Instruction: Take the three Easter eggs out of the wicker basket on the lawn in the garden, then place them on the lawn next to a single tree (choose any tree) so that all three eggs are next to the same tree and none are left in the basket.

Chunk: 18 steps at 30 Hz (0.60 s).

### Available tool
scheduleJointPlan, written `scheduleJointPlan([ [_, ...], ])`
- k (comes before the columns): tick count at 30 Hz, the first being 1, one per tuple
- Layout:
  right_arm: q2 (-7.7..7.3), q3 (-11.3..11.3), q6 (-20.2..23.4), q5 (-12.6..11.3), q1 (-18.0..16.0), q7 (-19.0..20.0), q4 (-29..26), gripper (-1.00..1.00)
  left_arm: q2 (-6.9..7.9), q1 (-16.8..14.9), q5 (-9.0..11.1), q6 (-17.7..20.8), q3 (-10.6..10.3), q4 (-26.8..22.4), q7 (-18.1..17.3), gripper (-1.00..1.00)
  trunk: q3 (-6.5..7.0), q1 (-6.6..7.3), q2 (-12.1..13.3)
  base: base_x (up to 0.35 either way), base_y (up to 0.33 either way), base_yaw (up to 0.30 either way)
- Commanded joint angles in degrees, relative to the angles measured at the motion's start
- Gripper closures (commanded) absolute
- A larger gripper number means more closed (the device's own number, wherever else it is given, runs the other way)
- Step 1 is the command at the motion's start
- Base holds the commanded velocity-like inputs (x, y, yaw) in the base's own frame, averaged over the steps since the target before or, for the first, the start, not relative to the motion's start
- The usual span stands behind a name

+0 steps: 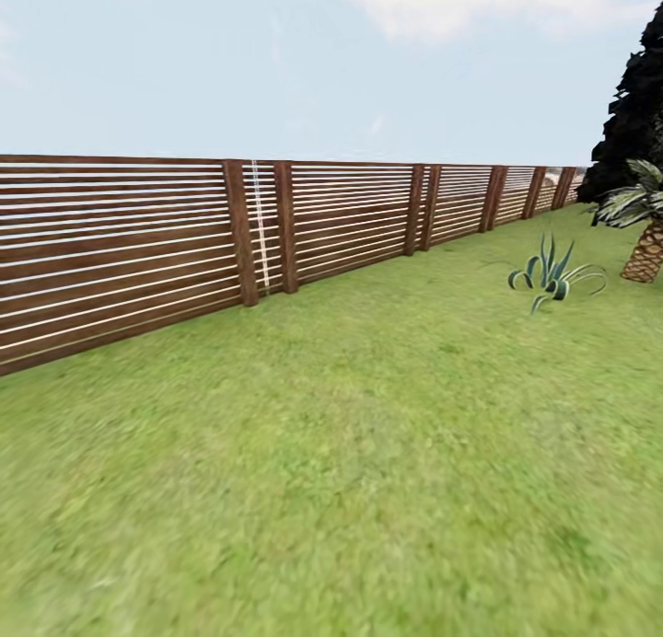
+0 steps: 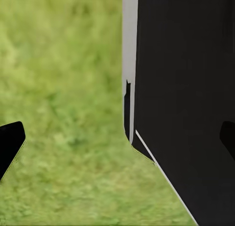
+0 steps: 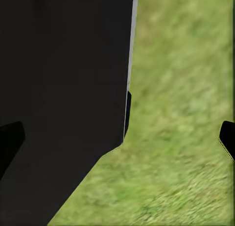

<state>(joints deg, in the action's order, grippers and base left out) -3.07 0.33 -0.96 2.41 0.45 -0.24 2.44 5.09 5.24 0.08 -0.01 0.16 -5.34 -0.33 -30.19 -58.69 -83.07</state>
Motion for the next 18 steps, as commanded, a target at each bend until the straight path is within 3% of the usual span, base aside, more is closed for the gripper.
scheduleJointPlan([
  [1,-0.01,0.02,-0.10,0.24,-0.01,-0.02,0.03,-1.00,0.01,0.04,0.01,0.00,0.01,-0.11,-0.03,-1.00,-0.03,-0.04,-0.01,0.335,0.000,0.000],
  [18,-0.01,0.00,-0.10,0.24,-0.01,-0.02,0.03,-1.00,0.01,0.04,0.01,0.00,0.01,-0.11,-0.02,-1.00,-0.03,-0.04,-0.01,0.335,0.000,0.000],
])
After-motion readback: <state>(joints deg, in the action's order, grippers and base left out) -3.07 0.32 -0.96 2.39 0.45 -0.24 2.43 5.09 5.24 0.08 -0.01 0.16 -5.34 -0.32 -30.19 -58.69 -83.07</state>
